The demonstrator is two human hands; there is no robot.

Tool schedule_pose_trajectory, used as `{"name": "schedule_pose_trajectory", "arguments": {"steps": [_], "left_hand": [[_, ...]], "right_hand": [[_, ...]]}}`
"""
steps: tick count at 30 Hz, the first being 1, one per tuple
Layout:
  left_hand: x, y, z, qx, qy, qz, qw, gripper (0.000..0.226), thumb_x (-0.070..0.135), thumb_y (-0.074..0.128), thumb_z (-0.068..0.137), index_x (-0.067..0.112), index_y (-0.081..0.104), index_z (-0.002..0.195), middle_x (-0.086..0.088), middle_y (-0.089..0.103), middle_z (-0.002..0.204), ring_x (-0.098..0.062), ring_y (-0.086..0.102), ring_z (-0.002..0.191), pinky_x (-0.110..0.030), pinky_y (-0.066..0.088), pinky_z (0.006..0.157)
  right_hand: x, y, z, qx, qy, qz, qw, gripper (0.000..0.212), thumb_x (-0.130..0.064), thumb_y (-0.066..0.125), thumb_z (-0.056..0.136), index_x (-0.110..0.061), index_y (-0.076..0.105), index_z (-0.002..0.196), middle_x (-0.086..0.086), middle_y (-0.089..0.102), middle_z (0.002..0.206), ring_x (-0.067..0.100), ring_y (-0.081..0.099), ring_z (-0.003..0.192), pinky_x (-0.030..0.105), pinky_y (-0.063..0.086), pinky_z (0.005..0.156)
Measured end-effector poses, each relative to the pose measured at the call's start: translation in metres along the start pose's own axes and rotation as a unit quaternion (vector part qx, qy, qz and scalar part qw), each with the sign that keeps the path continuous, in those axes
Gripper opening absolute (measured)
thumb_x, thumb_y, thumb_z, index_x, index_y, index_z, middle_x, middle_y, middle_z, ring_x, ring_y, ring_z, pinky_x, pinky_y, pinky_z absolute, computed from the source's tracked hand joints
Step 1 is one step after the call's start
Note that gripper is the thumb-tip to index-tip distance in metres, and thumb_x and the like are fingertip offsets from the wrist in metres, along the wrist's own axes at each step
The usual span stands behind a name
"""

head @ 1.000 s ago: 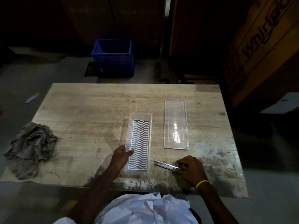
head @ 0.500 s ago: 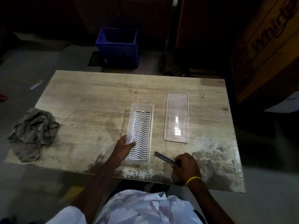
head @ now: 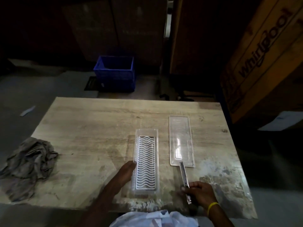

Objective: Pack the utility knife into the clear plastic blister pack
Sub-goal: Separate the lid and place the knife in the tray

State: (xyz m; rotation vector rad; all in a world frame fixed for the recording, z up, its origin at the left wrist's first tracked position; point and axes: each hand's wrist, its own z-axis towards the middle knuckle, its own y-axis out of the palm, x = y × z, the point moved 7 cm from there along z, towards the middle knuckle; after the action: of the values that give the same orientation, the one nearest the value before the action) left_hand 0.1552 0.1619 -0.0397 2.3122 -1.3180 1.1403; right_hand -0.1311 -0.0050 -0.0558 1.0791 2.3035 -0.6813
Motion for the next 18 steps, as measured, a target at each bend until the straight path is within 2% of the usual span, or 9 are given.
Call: {"name": "schedule_pose_trajectory", "arguments": {"steps": [2,6,9,13,18], "left_hand": [[-0.001,-0.008,0.008,0.005,0.005,0.017,1.0,0.024,0.039,0.041,0.103,0.026,0.06,0.11,0.001,0.064,0.107,-0.017,0.06,0.1,-0.028,0.047,0.078],[0.007,-0.017,0.022,0.005,-0.006,0.011,1.0,0.021,0.035,0.047,0.101,0.026,0.063,0.091,0.004,0.059,0.082,-0.01,0.053,0.069,-0.025,0.042,0.066],[0.012,-0.019,0.026,-0.006,0.001,0.032,0.999,0.019,0.03,0.051,0.099,0.021,0.062,0.085,0.004,0.055,0.074,-0.008,0.048,0.062,-0.023,0.038,0.059],[0.015,-0.018,0.023,-0.049,-0.001,0.065,0.997,0.021,0.033,0.048,0.1,0.021,0.062,0.09,0.0,0.054,0.08,-0.01,0.046,0.07,-0.024,0.036,0.06],[0.015,-0.016,0.017,-0.089,-0.016,0.075,0.993,0.022,0.029,0.043,0.102,0.026,0.063,0.094,0.004,0.064,0.101,-0.013,0.054,0.092,-0.022,0.036,0.065]], "right_hand": [[-0.009,0.009,-0.007,-0.026,0.011,0.052,0.998,0.051,-0.005,0.092,0.041,0.012,0.068,0.082,0.026,0.068,0.065,0.022,0.055,0.047,0.027,0.048,0.047],[-0.043,0.031,-0.022,-0.04,-0.023,0.097,0.994,0.029,-0.001,0.087,0.058,0.003,0.071,0.083,0.018,0.066,0.063,0.023,0.058,0.052,0.028,0.051,0.053],[-0.07,0.05,-0.031,-0.053,-0.049,0.131,0.989,0.02,-0.002,0.086,0.061,-0.006,0.073,0.075,0.018,0.067,0.067,0.024,0.06,0.055,0.029,0.053,0.054],[-0.099,0.079,-0.036,-0.07,-0.065,0.147,0.985,0.039,-0.002,0.088,0.057,-0.001,0.066,0.089,0.019,0.07,0.071,0.023,0.06,0.05,0.031,0.054,0.052],[-0.124,0.114,-0.04,-0.065,-0.078,0.099,0.99,0.046,0.005,0.09,0.052,-0.001,0.061,0.087,0.027,0.069,0.076,0.024,0.058,0.047,0.034,0.054,0.053]]}}
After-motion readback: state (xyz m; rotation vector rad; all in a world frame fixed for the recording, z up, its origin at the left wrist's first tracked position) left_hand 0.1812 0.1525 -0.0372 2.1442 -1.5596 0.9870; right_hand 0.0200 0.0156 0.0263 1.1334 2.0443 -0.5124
